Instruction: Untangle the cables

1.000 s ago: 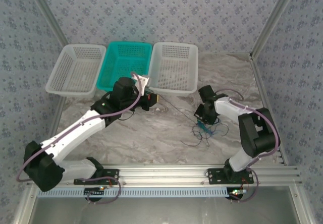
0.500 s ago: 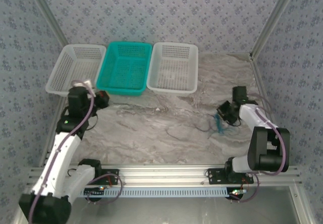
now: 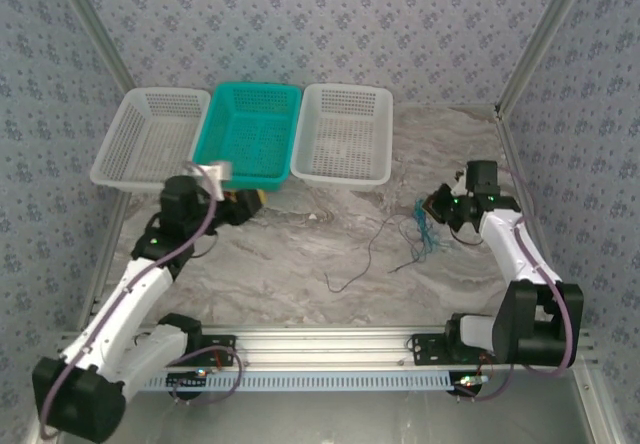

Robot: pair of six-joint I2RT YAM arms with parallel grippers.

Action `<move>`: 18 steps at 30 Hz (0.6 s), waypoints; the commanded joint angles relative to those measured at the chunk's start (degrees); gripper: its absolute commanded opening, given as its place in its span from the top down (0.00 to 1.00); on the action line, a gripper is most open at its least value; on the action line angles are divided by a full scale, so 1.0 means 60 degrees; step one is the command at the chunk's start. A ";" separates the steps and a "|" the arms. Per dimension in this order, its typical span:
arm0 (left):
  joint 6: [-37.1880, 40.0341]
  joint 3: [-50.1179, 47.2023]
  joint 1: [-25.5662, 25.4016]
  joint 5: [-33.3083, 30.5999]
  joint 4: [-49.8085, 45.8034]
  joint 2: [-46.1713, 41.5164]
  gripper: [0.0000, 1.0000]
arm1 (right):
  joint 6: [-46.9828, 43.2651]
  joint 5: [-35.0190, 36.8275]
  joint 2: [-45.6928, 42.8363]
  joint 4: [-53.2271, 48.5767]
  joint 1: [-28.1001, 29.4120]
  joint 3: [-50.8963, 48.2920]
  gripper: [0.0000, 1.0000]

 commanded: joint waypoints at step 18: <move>0.4046 0.3223 -0.4376 0.0387 0.3421 0.5379 0.25 | -0.1634 0.0737 -0.0126 -0.1377 0.3794 0.3480 1.00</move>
